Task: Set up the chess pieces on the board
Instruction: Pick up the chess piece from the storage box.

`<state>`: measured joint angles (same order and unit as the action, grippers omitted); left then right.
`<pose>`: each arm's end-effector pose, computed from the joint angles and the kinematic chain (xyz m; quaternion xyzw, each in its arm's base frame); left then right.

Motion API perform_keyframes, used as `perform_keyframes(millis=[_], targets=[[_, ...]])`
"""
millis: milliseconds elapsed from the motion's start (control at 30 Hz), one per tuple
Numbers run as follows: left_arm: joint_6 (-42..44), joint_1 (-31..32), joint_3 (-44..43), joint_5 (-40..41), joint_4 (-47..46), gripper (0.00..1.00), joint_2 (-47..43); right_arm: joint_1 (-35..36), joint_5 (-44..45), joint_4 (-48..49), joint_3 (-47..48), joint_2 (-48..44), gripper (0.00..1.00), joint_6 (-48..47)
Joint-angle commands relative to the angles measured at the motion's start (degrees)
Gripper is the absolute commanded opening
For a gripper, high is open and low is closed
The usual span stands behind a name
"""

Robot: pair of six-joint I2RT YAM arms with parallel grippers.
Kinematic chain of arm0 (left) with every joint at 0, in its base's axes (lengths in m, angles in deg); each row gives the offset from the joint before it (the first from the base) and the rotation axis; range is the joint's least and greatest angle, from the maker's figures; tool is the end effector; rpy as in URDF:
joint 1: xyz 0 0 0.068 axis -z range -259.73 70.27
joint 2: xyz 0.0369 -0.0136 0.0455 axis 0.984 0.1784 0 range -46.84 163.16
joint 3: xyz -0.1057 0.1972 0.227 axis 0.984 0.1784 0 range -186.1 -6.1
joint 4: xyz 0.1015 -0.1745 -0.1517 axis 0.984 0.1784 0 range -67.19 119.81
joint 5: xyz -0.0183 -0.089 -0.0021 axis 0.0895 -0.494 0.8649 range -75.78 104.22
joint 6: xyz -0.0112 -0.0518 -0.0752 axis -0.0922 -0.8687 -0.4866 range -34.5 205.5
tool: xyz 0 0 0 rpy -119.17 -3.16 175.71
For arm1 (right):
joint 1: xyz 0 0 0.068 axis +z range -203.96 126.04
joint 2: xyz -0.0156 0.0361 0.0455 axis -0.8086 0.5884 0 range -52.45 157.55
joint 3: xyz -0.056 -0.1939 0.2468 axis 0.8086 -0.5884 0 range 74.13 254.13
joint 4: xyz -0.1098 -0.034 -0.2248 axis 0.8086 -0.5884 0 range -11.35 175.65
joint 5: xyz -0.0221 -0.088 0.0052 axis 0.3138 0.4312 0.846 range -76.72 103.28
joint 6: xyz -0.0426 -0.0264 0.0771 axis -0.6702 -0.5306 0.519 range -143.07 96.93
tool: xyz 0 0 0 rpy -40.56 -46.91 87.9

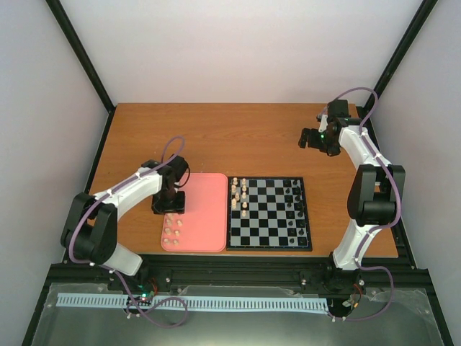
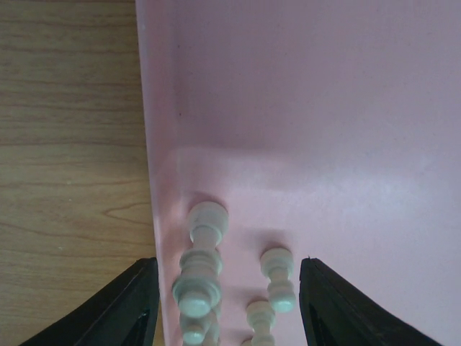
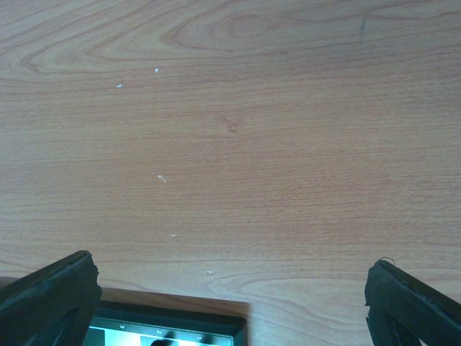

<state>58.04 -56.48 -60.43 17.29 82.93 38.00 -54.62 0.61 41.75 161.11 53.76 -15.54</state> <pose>0.2072 -0.0842 0.1992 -0.0367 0.9990 0.0266 0.0065 0.4190 0.0131 0.2537 0.0435 0.9660 0.1209 0.2241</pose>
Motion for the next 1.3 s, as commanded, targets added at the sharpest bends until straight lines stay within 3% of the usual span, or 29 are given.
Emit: perform_keyframes(millis=[0,200,467,867,1267], targets=[[-0.7,-1.6,0.6,-1.4,-3.5,0.56,2.0,0.1,-0.1,0.6,-0.8,-0.2,1.00,-0.4],[0.1,-4.5,0.4,-2.0,-4.1,0.53,3.0,0.1,-0.1,0.8,-1.0,0.1,1.00,-0.3],[0.6,-5.0,0.4,-3.2,-4.5,0.41,4.6,0.1,0.2,0.8,-0.4,0.9,1.00,-0.2],[0.6,-5.0,0.6,-3.2,-4.9,0.36,6.2,0.1,0.3,0.3,1.1,2.9,1.00,-0.2],[0.7,-5.1,-1.2,-2.5,-4.7,0.09,7.7,0.1,0.7,-0.2,1.7,3.4,1.00,-0.2]])
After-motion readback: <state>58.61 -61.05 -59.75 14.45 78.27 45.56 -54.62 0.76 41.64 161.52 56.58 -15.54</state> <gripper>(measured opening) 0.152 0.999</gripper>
